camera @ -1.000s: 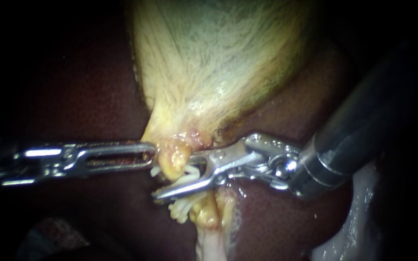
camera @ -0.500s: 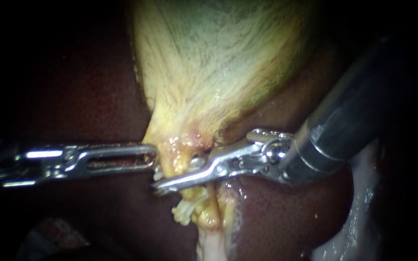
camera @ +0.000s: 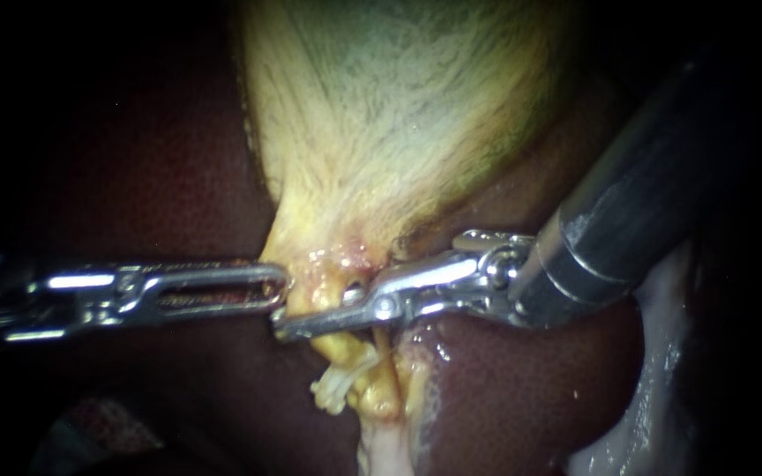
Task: Clipping third clip left tube
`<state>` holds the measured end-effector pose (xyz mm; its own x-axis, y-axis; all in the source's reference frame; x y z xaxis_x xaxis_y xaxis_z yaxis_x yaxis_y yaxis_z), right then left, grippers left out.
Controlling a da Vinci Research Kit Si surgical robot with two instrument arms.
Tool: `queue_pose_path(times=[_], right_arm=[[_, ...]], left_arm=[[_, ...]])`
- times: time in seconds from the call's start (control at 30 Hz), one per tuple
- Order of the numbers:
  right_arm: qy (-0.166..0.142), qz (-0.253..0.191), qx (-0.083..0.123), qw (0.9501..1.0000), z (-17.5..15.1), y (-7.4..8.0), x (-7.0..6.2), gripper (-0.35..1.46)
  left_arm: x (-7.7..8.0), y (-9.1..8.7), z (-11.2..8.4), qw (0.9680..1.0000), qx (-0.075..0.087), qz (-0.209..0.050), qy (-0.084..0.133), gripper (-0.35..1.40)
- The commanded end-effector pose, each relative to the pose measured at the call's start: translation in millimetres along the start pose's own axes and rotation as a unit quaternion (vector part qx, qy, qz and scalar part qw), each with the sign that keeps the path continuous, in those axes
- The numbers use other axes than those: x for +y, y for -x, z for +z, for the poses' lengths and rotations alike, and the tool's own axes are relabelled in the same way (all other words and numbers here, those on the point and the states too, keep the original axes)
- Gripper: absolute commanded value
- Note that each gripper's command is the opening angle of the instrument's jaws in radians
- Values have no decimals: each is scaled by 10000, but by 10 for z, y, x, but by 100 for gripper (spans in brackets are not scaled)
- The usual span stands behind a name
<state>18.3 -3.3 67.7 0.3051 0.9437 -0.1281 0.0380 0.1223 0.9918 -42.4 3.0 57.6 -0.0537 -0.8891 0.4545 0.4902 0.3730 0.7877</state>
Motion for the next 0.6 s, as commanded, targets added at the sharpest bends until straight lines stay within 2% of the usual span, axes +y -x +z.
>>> queue_pose_path(times=[0.03, 0.6], right_arm=[[48, -5, -25, 10000, 0, 0, 1, -35], [86, -84, -62, 9999, 1, 6, 3, -35]], left_arm=[[0, 0, 0, 10000, -1, 0, 2, -35], [0, 0, 0, 10000, -1, -1, 3, -35]])
